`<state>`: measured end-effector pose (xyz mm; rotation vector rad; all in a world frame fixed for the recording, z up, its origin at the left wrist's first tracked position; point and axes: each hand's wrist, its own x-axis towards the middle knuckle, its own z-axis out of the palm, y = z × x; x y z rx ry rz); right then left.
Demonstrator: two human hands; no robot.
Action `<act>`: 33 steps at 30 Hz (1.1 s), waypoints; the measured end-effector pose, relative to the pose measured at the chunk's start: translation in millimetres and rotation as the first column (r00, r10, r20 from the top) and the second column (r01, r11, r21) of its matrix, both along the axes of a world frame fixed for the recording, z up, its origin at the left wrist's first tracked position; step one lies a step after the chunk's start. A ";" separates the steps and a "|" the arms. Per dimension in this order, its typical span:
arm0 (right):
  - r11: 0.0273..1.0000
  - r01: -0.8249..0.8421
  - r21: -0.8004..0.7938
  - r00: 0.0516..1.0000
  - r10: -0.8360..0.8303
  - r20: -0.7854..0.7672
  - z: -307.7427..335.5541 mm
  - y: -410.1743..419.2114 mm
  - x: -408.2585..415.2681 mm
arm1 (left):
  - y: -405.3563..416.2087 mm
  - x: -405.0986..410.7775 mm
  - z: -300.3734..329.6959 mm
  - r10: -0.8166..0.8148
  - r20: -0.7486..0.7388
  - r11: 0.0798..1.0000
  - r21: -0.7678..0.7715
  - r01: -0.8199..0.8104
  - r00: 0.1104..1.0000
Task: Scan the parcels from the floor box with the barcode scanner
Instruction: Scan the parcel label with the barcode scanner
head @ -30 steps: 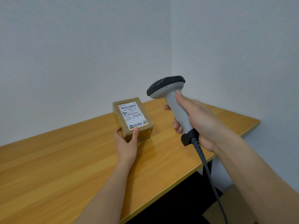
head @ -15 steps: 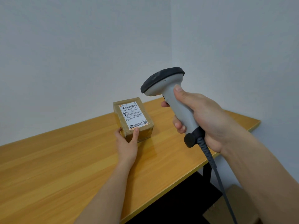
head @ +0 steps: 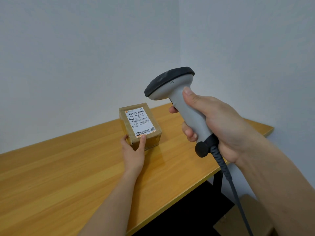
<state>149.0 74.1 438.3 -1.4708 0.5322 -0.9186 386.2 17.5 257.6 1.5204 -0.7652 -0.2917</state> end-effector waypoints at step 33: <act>0.984 0.119 0.132 0.991 -0.110 -0.071 -13.7 -20.0 5.5 | 6.3 -7.4 7.9 -0.029 -0.028 1.000 -0.014 0.028 0.999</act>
